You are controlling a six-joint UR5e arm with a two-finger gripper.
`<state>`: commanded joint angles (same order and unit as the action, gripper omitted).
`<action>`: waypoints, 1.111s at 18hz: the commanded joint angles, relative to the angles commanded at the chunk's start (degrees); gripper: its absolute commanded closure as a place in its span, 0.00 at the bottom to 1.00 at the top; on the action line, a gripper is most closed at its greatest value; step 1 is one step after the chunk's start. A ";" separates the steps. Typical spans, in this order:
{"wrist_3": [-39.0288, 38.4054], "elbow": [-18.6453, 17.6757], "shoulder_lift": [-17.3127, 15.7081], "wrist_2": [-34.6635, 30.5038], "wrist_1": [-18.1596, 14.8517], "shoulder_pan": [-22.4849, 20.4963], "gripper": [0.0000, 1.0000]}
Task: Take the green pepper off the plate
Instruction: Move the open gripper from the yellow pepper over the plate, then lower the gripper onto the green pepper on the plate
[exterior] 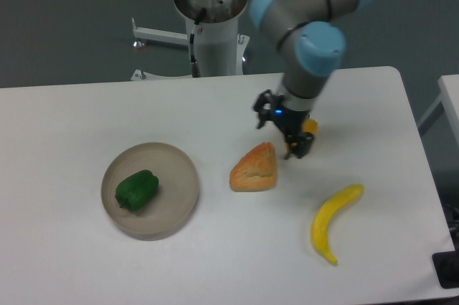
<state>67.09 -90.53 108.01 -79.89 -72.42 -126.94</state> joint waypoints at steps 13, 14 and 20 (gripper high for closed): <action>-31.39 3.69 10.10 7.20 8.09 13.90 0.00; -32.28 3.95 10.37 7.29 8.17 14.52 0.00; -32.81 4.66 11.42 7.38 8.26 16.54 0.00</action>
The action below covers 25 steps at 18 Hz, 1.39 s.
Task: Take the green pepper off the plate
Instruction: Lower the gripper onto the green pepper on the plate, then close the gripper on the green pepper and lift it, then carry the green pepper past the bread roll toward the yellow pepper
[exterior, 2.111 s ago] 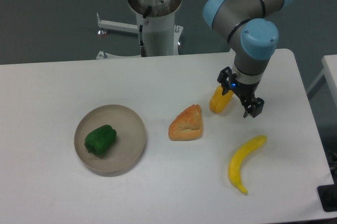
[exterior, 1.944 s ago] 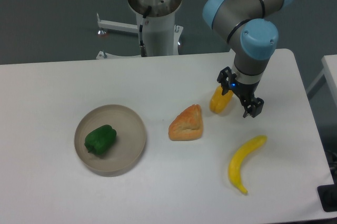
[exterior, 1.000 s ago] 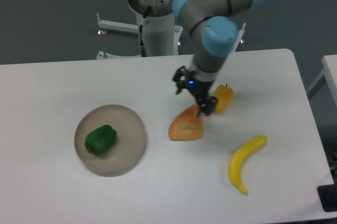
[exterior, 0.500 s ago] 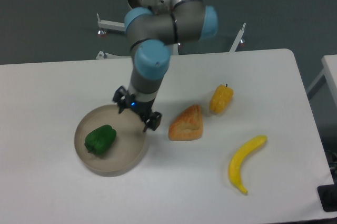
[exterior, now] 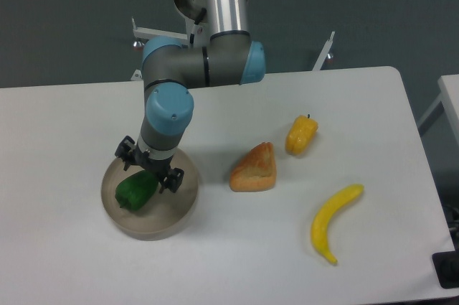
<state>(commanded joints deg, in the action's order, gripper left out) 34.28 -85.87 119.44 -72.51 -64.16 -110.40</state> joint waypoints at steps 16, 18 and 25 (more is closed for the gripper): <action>-0.27 0.26 -2.89 -10.59 3.69 -1.39 0.86; 0.35 0.88 -4.30 -12.13 3.69 -4.55 0.86; 10.18 0.27 -8.78 -11.69 2.90 -15.54 0.85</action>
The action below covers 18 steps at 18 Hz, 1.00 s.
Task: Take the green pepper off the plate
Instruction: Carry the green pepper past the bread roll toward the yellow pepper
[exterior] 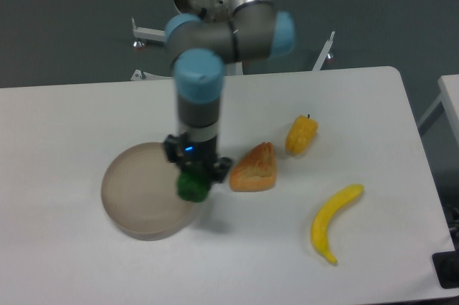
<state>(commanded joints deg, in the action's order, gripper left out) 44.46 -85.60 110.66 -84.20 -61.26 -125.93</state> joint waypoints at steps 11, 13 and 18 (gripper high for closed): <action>26.10 0.70 0.00 -1.75 -6.77 -10.03 0.86; 29.70 1.49 -0.61 -2.02 -7.38 -11.26 0.86; 37.09 3.60 -0.35 -9.12 -11.43 -12.23 0.85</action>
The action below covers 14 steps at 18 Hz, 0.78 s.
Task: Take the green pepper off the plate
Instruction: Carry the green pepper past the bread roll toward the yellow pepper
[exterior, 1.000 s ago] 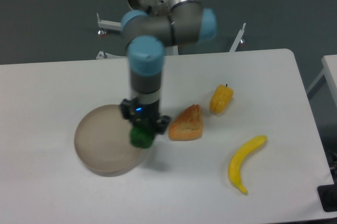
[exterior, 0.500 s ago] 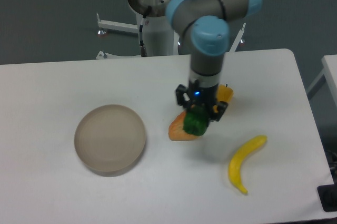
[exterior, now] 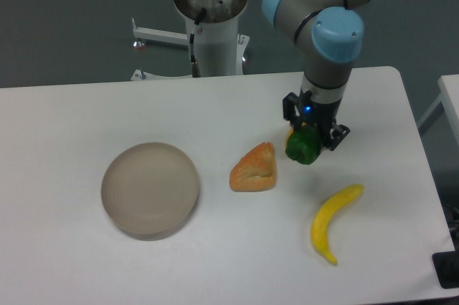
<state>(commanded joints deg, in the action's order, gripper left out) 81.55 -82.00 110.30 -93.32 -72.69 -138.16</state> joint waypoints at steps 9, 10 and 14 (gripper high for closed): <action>0.89 0.26 0.53 0.77 -0.62 0.79 0.85; 0.89 0.35 0.61 0.95 -0.62 0.79 0.85; 0.89 0.35 0.62 1.56 -0.62 0.70 0.85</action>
